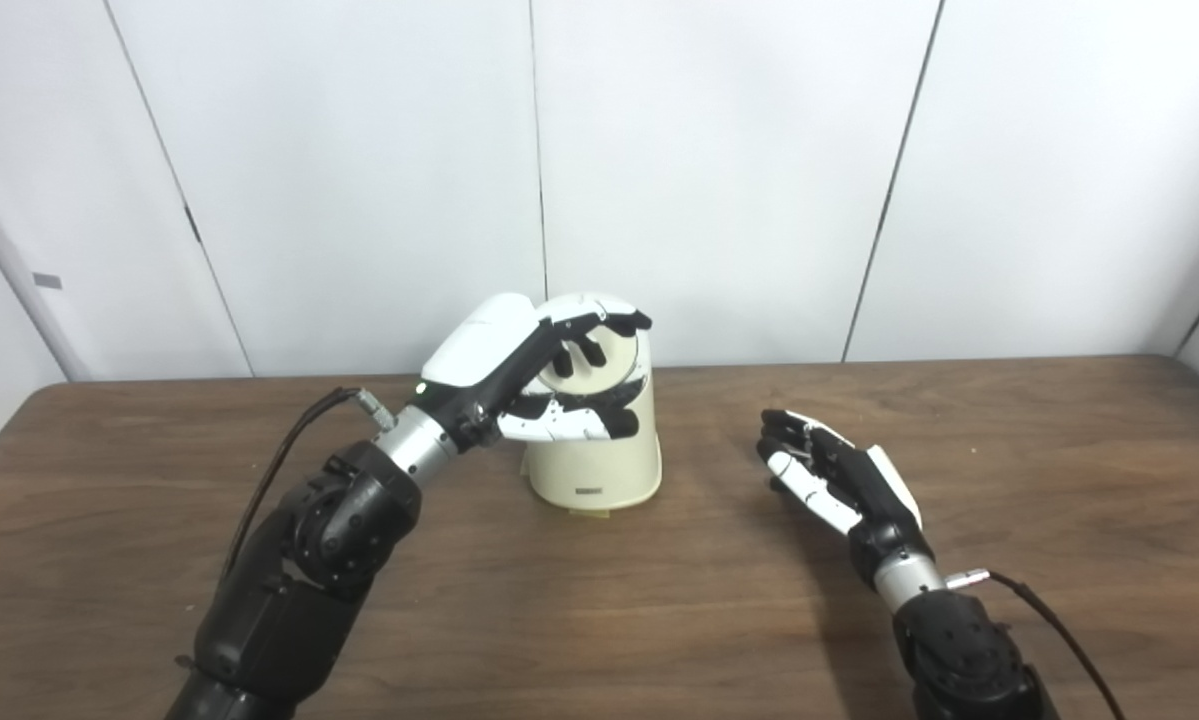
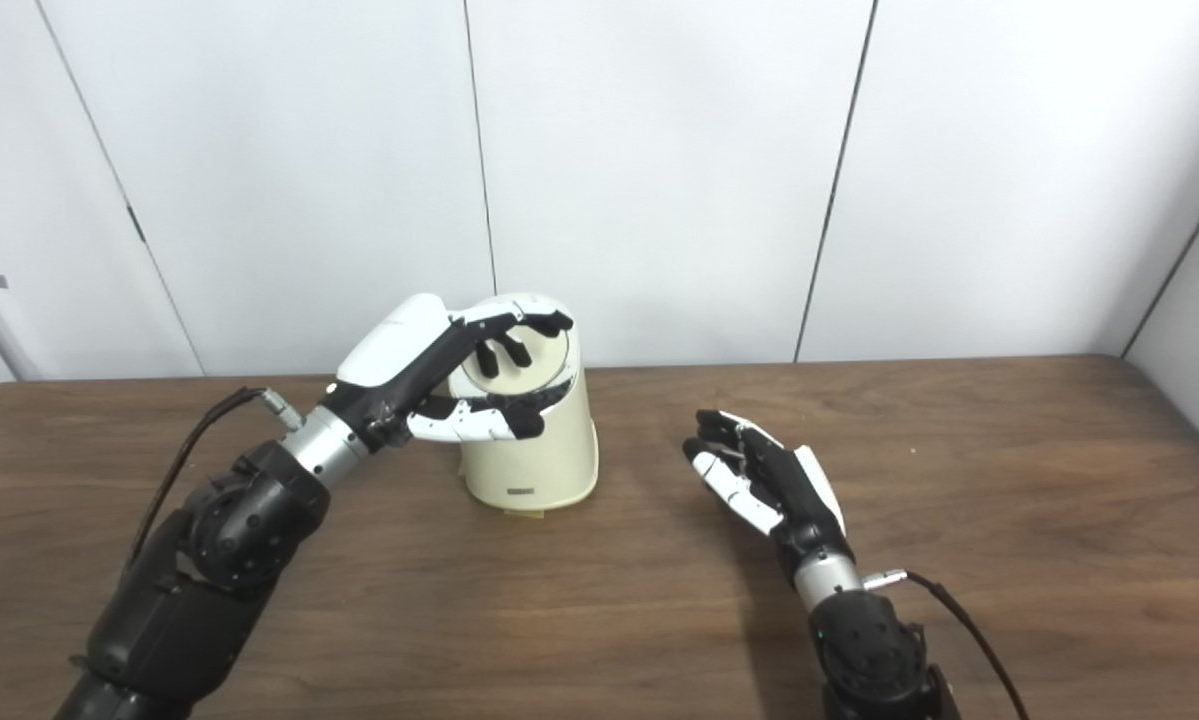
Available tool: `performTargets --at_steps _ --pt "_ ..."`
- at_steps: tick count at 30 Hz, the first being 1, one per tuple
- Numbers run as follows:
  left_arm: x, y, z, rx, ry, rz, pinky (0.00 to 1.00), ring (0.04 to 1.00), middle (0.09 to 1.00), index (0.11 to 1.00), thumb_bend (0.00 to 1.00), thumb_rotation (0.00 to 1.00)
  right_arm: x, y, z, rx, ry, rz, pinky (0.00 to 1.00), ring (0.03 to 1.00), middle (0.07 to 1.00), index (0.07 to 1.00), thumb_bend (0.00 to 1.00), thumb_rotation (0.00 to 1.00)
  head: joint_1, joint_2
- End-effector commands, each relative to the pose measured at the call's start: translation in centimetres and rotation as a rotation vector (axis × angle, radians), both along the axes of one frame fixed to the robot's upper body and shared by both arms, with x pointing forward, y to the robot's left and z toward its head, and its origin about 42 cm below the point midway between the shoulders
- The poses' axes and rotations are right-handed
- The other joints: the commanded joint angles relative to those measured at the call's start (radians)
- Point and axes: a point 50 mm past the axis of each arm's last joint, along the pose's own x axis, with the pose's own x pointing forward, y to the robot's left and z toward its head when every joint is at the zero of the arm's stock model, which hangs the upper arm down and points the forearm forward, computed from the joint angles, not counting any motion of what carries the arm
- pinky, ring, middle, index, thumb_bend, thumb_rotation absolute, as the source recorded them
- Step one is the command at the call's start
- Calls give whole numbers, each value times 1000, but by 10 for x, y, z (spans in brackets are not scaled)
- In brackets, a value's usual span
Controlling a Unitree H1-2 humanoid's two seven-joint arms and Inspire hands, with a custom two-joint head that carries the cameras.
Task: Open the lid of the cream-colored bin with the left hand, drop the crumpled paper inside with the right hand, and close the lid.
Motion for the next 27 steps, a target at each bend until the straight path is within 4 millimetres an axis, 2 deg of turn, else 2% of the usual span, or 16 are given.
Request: performTargets --at_steps 1,8,10,13,15,16,18,19,21,25,27 --pt "6 -4 30 -27 -87 -16 499 638 776 835 837 918 11 5 21 -5 -83 19 707 789 825 809 313 580 -1 1" --pt "7 -3 38 -44 -91 -15 526 676 811 843 825 904 12 6 20 -9 -83 18 709 791 829 815 321 587 -2 -7" --pt "7 0 44 -89 -113 3 542 697 809 838 751 899 12 7 20 -13 -78 15 711 791 829 817 324 591 -3 -9" --pt "6 11 51 -194 -104 47 606 737 791 798 575 905 12 8 20 -16 -78 15 710 790 828 818 317 592 -4 -10" --pt "6 20 51 -291 -97 62 621 714 738 744 419 866 12 8 20 -16 -78 18 713 791 829 818 315 597 -4 -10" --pt "4 28 48 -352 -93 73 622 707 725 731 387 854 12 8 20 -16 -80 20 714 791 830 818 317 600 -6 -9" --pt "0 42 40 -427 -91 100 613 676 687 698 278 753 12 7 20 -18 -83 24 710 791 830 818 302 597 -6 -10" --pt "-4 51 34 -462 -81 121 610 671 681 693 260 731 12 7 20 -19 -86 27 710 792 830 818 299 596 -7 -11" --pt "-12 62 23 -505 -57 151 606 663 679 684 253 632 12 6 20 -21 -91 29 702 789 828 816 290 589 -9 -11" --pt "-27 87 -9 -579 25 206 608 674 688 684 250 552 11 5 19 -21 -91 29 689 771 814 799 281 568 -11 -14" --pt "-36 96 -29 -593 68 248 604 672 691 688 253 575 12 4 17 -36 -84 31 695 770 814 800 283 578 -14 -16"
